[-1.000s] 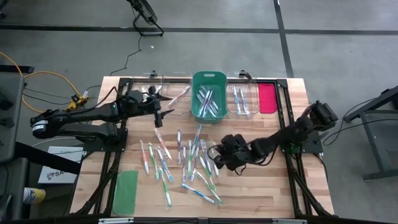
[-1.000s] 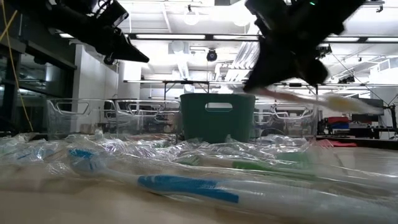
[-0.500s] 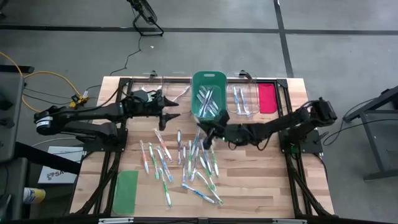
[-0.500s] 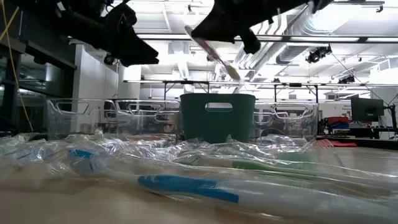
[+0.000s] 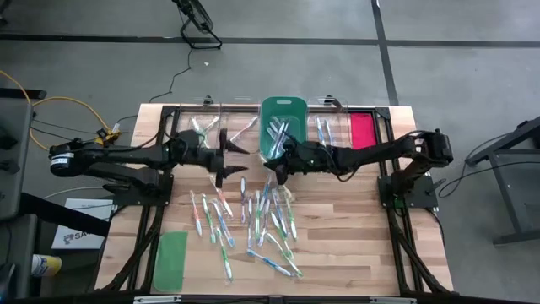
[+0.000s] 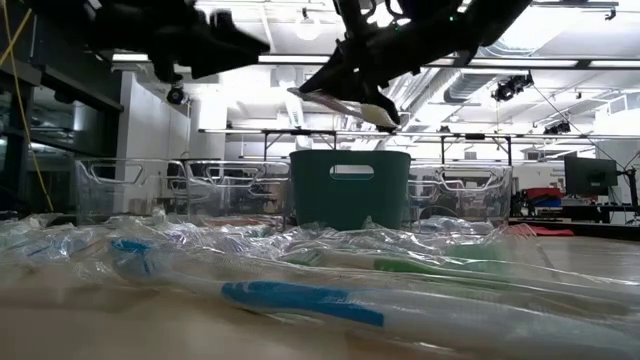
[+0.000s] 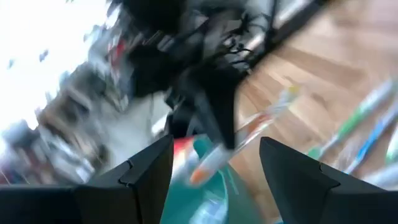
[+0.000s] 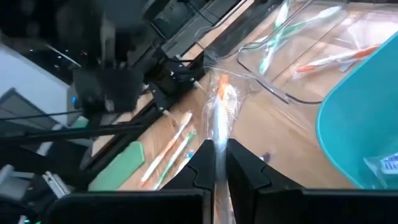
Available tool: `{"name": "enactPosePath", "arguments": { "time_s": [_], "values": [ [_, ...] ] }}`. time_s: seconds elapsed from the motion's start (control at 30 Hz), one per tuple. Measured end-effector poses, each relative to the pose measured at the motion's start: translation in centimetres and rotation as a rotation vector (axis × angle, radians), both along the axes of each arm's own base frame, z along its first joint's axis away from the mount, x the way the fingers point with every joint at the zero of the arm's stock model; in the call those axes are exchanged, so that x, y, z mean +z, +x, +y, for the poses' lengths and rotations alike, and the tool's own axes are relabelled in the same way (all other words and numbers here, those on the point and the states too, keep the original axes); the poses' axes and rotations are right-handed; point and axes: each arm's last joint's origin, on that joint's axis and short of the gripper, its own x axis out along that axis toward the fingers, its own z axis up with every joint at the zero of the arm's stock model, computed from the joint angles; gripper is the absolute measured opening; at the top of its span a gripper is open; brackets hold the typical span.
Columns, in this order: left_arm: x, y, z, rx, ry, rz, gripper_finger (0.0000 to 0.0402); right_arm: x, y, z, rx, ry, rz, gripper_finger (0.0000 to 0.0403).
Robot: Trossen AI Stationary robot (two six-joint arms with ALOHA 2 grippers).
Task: Pick & Place Toothbrushes
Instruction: Put the orange toothbrush into the middle transparent bin
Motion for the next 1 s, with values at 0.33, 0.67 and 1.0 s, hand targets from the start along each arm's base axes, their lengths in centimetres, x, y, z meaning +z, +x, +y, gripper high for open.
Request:
{"name": "enactPosePath", "arguments": {
  "time_s": [0.33,0.67,1.0],
  "values": [
    [-0.4,0.9,-3.2,0.081,0.584,0.029,0.0232,1.3,0.0,-2.6,-0.036,0.064,-0.146,0.0013],
    [-2.1,3.4,-4.9,0.169,1.008,0.068,0.0232,2.1,0.1,-2.7,-0.059,0.065,-0.232,0.0013],
    [-3.0,6.3,-5.4,0.197,1.159,0.104,0.0232,2.1,0.2,-2.6,-0.059,0.061,-0.231,0.0013]
  ]
}}
